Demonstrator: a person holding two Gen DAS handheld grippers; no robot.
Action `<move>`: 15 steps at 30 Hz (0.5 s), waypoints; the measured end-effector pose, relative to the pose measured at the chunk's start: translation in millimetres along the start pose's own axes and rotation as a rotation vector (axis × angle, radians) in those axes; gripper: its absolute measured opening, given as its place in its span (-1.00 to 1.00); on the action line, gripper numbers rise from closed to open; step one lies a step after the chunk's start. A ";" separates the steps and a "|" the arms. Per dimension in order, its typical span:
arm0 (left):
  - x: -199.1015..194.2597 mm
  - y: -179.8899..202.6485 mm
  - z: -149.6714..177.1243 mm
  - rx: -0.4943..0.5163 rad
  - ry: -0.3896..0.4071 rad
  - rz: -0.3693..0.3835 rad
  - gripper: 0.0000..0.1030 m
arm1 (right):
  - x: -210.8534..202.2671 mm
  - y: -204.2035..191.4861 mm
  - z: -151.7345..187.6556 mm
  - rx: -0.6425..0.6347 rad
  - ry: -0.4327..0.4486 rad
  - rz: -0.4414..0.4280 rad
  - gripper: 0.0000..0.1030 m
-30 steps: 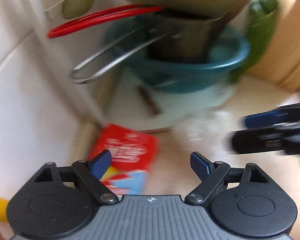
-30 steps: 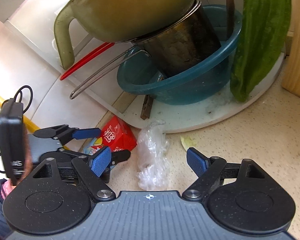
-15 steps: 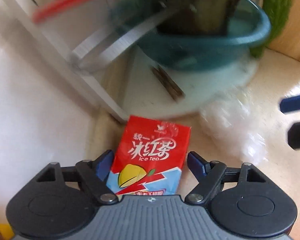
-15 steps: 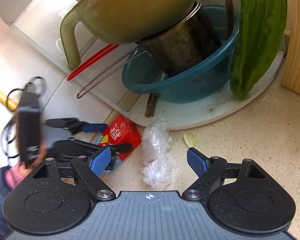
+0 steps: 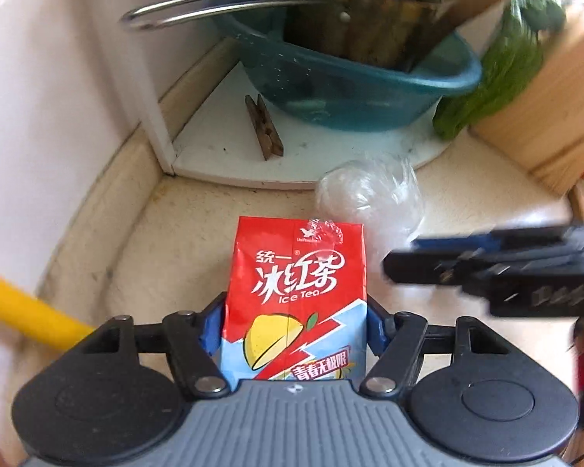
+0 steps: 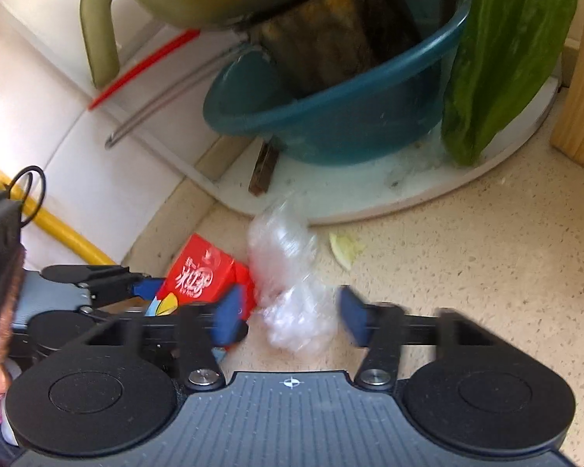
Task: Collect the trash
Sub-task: 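Grasp the red Ice Tea carton with the left gripper while the right gripper grasps the clear plastic bag, then carry the held carton and plastic bag off the counter down to the bin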
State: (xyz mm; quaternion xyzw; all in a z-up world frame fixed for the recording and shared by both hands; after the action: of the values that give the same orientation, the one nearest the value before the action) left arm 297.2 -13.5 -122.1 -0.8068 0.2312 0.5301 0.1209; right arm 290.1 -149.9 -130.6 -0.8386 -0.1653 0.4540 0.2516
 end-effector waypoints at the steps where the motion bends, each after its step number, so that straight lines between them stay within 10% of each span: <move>1: -1.8 -1.5 3.1 -0.008 0.010 -0.010 0.22 | 0.3 -0.7 2.8 -0.005 -0.006 -0.005 -0.35; 15: -65.8 48.9 17.9 -0.019 0.150 -0.034 0.21 | -68.5 -30.2 32.1 -0.056 0.045 -0.127 -0.59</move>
State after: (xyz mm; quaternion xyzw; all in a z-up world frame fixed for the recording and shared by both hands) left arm 236.6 -31.8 -67.0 -0.8491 0.2211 0.4682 0.1046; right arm 225.0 -151.1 -81.7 -0.8431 -0.2250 0.4135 0.2599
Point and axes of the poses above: each gripper's, at about its wrist camera, not at the fingertips, and x roughly the way its jaws point, y to its right, z to its underside, the point moved 10 cm from there along x, roughly the way its jaws point, and after that the axes turned 4 degrees about -z, right-handed, at the moved point
